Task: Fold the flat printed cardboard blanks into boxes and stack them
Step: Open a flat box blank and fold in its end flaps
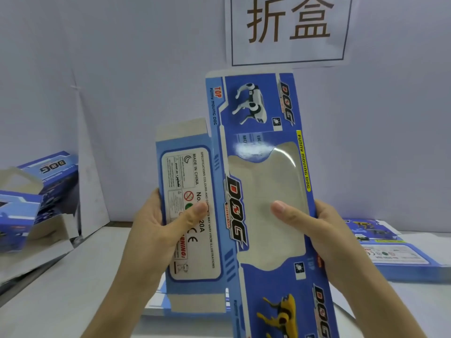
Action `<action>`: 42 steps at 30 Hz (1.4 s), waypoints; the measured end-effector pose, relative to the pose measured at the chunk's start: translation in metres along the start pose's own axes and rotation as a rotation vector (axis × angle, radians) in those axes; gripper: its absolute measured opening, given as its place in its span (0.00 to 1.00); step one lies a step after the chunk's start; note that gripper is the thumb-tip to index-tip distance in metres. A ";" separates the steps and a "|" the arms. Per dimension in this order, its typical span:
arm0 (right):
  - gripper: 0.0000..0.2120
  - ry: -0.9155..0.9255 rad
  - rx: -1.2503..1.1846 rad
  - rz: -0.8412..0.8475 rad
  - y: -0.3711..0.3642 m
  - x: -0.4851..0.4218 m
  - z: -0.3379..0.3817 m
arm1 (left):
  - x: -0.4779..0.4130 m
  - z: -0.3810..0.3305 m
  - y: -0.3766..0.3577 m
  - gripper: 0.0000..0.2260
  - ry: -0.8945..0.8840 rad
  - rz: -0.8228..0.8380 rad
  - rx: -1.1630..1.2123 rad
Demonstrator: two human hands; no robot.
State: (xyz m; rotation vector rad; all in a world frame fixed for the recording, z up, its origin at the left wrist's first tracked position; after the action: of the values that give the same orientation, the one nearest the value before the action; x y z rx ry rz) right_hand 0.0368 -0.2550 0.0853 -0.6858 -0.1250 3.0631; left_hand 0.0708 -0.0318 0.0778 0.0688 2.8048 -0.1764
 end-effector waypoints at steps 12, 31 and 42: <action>0.22 0.219 0.184 0.173 -0.022 0.006 -0.001 | 0.013 0.007 -0.022 0.35 -0.038 0.051 -0.059; 0.31 0.460 0.424 -0.074 -0.013 0.002 -0.005 | 0.005 0.007 -0.006 0.07 0.036 0.065 0.075; 0.15 0.249 0.129 0.077 0.006 0.007 0.010 | 0.012 -0.012 -0.003 0.41 -0.220 0.180 -0.141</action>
State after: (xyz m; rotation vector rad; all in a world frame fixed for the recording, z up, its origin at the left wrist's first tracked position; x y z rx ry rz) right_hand 0.0263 -0.2613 0.0907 -1.0755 0.1009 2.9891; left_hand 0.0556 -0.0328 0.0858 0.2511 2.5665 0.0543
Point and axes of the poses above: each hand's wrist, its own x-axis away from the middle knuckle, its own y-axis out of the back of the hand, z = x × y, the point moved 1 cm from there along -x, towards the middle knuckle, and after that the axes turned 8 degrees about y, right-handed, at the moved point
